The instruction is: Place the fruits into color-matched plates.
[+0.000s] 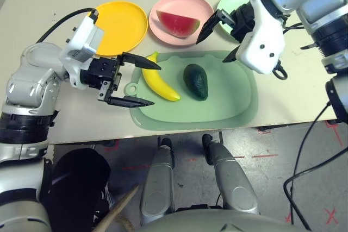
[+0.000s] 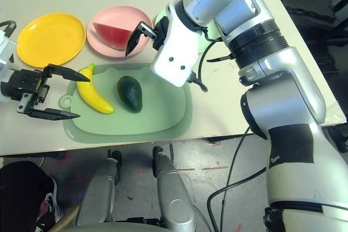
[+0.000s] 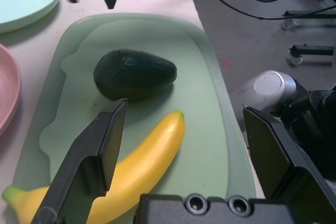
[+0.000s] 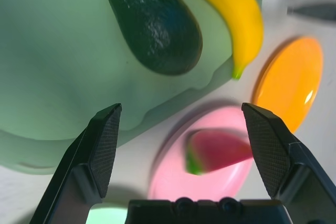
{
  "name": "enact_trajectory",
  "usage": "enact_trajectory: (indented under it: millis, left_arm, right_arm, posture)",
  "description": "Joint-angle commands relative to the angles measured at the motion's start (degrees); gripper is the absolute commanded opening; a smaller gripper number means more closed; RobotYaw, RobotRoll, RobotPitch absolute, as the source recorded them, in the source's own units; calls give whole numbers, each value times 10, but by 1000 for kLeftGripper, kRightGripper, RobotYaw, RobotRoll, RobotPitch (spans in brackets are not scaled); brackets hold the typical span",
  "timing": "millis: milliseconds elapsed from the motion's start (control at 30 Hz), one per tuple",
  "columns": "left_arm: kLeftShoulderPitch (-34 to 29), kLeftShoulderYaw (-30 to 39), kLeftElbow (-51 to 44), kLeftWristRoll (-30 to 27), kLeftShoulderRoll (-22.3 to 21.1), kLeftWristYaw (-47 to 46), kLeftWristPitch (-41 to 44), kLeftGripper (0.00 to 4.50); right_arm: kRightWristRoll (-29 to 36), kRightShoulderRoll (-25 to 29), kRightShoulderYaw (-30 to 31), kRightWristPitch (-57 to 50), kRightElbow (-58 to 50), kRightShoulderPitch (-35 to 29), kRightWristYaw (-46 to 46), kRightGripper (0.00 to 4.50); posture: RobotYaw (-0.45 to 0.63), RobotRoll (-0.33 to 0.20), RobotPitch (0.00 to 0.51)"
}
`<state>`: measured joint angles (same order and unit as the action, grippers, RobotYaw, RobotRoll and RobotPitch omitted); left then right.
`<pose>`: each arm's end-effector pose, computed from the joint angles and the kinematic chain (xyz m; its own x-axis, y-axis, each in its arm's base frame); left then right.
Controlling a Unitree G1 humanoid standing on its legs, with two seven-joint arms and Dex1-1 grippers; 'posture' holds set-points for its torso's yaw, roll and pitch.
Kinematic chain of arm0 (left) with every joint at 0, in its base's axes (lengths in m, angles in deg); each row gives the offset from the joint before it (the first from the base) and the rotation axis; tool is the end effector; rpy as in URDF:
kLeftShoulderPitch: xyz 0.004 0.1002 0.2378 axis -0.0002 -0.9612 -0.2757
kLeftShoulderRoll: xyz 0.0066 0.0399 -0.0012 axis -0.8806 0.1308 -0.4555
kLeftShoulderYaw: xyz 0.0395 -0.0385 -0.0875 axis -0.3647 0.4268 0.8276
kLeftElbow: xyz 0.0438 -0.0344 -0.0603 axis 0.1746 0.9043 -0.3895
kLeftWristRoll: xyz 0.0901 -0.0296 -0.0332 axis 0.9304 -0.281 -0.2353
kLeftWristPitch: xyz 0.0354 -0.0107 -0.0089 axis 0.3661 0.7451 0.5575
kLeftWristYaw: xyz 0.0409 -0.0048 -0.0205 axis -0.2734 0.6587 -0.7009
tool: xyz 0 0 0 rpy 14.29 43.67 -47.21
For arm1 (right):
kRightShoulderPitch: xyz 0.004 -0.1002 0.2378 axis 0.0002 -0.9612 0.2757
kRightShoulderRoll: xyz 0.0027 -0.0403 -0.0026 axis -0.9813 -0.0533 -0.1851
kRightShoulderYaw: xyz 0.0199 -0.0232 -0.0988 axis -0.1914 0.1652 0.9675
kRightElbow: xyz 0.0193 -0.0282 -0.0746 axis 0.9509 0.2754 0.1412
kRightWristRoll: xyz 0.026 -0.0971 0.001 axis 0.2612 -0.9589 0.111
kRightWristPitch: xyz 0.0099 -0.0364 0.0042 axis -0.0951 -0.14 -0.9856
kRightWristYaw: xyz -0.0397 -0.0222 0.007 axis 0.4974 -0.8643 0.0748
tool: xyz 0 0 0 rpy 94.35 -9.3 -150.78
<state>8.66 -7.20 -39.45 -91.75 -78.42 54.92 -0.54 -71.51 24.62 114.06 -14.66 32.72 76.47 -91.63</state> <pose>0.2662 0.2712 0.2662 0.0506 -0.9372 -0.3451 0.9336 -0.0783 0.3496 0.2976 -0.1036 0.3611 0.2006 0.5624 -0.8022 0.1497 -0.8268 -0.5423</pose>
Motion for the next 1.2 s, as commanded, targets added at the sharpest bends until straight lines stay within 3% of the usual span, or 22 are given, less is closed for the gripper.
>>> enact_trajectory:
  millis: [33, 433, 767, 1200]
  left_arm:
    - [-2, -6, 3, -2, -11, 7, -2, 4500]
    - [3, -15, 11, -2, -16, 7, -3, 4500]
    - [10, -57, -31, -15, -71, 7, 51, 4500]
    - [20, -54, -38, 22, -51, -9, 75, 4500]
  right_arm:
    - [-6, -11, 1, 46, 1, 4, -3, 4475]
    - [-11, -21, 28, 122, -4, 7, 4, 4475]
    - [-39, -43, 63, 143, -11, 2, 44, 4475]
    - [-51, -57, 97, 138, -27, -7, 89, 4475]
  posture:
    - [-70, 0, 404]
    - [-90, 0, 410]
    - [-80, 0, 419]
    - [-63, 0, 425]
